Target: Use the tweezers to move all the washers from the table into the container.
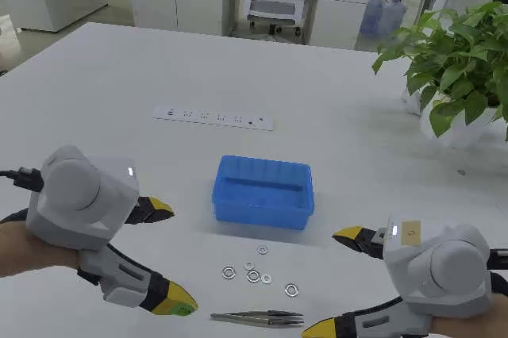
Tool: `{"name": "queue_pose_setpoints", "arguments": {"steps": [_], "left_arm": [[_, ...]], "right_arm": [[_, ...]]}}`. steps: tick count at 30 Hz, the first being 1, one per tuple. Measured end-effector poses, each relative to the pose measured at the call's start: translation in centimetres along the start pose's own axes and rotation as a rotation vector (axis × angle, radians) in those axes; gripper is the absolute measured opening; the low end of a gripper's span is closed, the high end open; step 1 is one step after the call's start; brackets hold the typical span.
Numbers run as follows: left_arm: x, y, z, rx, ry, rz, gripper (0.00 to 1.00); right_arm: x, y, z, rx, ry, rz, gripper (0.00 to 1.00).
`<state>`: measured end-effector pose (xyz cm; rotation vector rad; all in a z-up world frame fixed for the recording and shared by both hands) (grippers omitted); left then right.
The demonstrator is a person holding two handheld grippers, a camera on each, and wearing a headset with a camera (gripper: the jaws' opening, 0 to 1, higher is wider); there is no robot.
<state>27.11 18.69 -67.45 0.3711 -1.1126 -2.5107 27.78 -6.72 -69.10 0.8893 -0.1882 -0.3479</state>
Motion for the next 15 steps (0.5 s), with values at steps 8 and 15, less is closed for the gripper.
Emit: {"name": "queue_pose_setpoints", "arguments": {"steps": [8,15], "left_arm": [[-0.95,0.17,0.31,0.024,0.032,0.025,0.87],[-1.11,0.27,0.39,0.018,0.038,0.014,0.87]], "right_arm": [[0.02,0.13,-0.14,-0.009,0.002,0.013,0.82],[0.13,0.48,0.06,-0.003,-0.006,0.02,0.82]]}}
Point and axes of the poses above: the centre of the closed fingertips' face, and the gripper's own axes: z roughly backward along the fingers, x roughly to its right, y roughly out of its top, the point moved 8 cm from there along z, roughly backward along the fingers, and after that the axes turned 7 degrees about -z, right-handed, at the moved point
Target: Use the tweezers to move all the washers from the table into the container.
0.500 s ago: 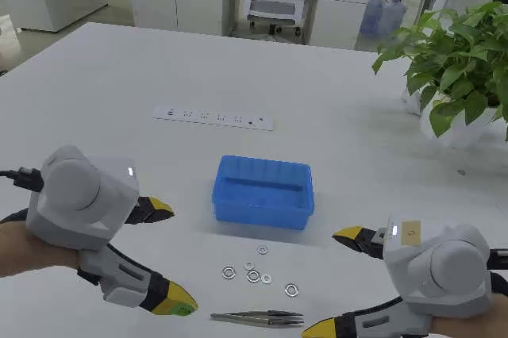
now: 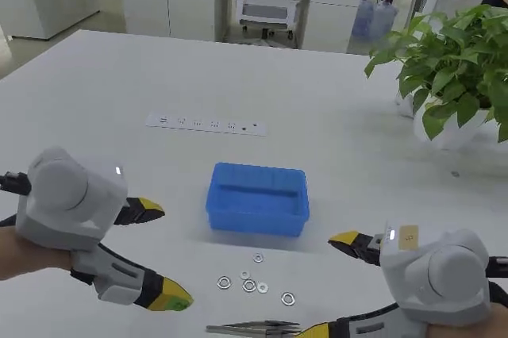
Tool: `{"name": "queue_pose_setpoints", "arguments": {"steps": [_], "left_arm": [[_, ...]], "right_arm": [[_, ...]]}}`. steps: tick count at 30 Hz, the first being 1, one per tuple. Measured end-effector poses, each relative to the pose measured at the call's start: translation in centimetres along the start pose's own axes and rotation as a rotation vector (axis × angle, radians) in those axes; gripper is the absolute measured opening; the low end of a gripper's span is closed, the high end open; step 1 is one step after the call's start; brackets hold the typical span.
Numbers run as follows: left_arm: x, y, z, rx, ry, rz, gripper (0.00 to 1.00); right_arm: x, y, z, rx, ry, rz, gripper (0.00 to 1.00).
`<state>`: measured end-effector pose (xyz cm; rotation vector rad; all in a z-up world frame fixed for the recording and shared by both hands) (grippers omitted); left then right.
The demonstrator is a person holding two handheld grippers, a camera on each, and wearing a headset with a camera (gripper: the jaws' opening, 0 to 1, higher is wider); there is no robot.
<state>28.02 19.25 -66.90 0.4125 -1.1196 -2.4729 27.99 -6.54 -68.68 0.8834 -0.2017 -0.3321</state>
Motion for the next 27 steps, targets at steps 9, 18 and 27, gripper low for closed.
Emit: {"name": "queue_pose_setpoints", "arguments": {"steps": [9,18,27], "left_arm": [[0.3,-0.11,-0.12,-0.01,-0.003,-0.011,0.89],[0.21,0.2,-0.27,0.004,0.002,-0.005,0.89],[0.4,0.08,-0.35,-0.009,0.0,-0.015,0.91]], "right_arm": [[-0.18,-0.46,-0.18,-0.025,0.005,0.019,0.82],[0.32,-0.48,-0.27,-0.027,-0.002,0.017,0.82],[0.41,-0.53,-0.22,-0.034,-0.005,0.035,0.82]]}}
Point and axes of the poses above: the centre of the closed fingertips' face, and the gripper's own axes: z roughly backward along the fingers, x roughly to its right, y roughly out of its top, the point moved 8 cm from there along z, roughly backward along the fingers, and after that the axes turned 7 degrees about -z, right-handed, at the moved point
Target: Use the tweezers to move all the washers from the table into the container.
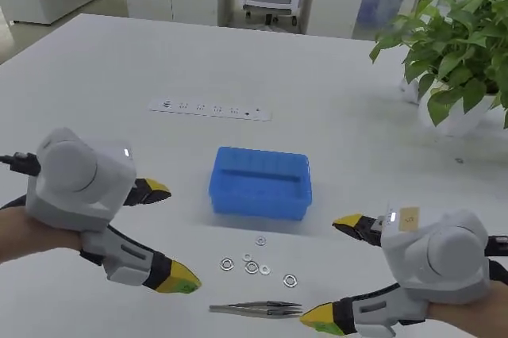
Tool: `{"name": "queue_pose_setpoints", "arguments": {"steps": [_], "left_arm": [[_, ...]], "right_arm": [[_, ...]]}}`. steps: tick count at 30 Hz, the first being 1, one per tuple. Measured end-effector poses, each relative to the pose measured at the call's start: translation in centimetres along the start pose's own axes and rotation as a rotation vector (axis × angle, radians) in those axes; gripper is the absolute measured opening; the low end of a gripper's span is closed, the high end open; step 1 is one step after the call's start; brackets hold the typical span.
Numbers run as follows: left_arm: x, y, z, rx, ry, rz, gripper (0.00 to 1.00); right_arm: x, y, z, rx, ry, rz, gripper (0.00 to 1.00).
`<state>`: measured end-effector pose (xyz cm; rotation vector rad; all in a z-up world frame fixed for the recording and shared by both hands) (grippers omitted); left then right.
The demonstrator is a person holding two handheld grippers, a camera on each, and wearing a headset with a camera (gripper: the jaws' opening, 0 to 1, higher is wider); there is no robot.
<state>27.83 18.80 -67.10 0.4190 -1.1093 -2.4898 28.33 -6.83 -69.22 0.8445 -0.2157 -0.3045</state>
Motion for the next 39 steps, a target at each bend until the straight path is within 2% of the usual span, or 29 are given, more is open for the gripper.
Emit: {"name": "queue_pose_setpoints", "arguments": {"steps": [12,20,27,32,37,39], "left_arm": [[-0.1,-0.1,-0.2,-0.005,0.015,-0.003,0.91],[0.1,-0.2,-0.6,-0.027,0.015,-0.028,0.91],[0.4,-0.7,-0.7,-0.052,0.014,-0.039,0.9],[0.6,-0.3,-0.8,-0.018,0.021,-0.014,0.9],[0.8,-0.2,-1.1,-0.024,0.013,-0.04,0.88],[0.7,-0.1,-1.1,-0.019,0.026,-0.065,0.85]], "right_arm": [[1.5,0.4,-0.1,0.001,-0.037,0.008,0.82],[2.0,0.4,-0.4,-0.008,-0.032,0.014,0.82],[2.1,0.2,-0.4,-0.023,-0.025,0.03,0.82],[2.0,0.0,-0.4,-0.027,-0.024,0.026,0.81],[2.1,-0.2,-0.1,-0.026,-0.03,0.019,0.81],[2.1,-0.4,0.1,-0.027,-0.032,0.013,0.81]]}}
Point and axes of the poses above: the centre of the closed fingertips' face, and the gripper's own axes: z roughly backward along the fingers, x roughly to its right, y roughly out of its top, the point moved 8 cm from there along z, roughly backward along the fingers, and after that the axes turned 7 degrees about -z, right-handed, at the moved point
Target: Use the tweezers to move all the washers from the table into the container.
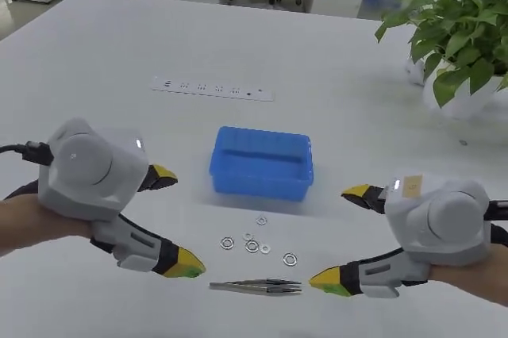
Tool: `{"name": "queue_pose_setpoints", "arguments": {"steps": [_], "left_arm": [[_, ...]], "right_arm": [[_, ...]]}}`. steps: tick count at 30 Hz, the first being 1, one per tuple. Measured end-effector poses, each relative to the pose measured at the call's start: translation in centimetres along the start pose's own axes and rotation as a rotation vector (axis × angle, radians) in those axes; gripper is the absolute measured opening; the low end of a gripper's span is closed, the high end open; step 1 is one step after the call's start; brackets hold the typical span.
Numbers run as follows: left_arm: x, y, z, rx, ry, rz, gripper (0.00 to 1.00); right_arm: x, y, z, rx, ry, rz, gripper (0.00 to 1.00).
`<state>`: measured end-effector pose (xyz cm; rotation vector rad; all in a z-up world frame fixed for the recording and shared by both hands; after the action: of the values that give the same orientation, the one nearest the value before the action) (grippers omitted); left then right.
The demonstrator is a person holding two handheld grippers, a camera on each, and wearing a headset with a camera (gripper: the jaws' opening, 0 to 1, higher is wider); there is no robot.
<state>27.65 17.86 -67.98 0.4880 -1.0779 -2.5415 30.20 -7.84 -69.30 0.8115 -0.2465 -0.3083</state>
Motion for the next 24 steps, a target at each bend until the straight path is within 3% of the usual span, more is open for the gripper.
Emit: {"name": "queue_pose_setpoints", "arguments": {"steps": [5,24], "left_arm": [[0.0,0.1,-0.1,0.015,0.002,0.018,0.85],[0.5,-1.3,-0.3,-0.027,0.016,0.021,0.83]], "right_arm": [[0.1,-0.6,0.1,-0.017,-0.003,-0.012,0.8],[0.0,-1.2,-0.4,-0.035,0.017,-0.026,0.78]]}}
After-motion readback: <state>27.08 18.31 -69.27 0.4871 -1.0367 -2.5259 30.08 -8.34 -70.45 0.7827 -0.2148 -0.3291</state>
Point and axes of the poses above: the centre of the closed fingertips' face, and the gripper's own axes: z roughly backward along the fingers, x roughly to its right, y roughly out of its top, the point moved 8 cm from there along z, roughly backward along the fingers, and after that the axes turned 7 degrees about -z, right-handed, at the moved point
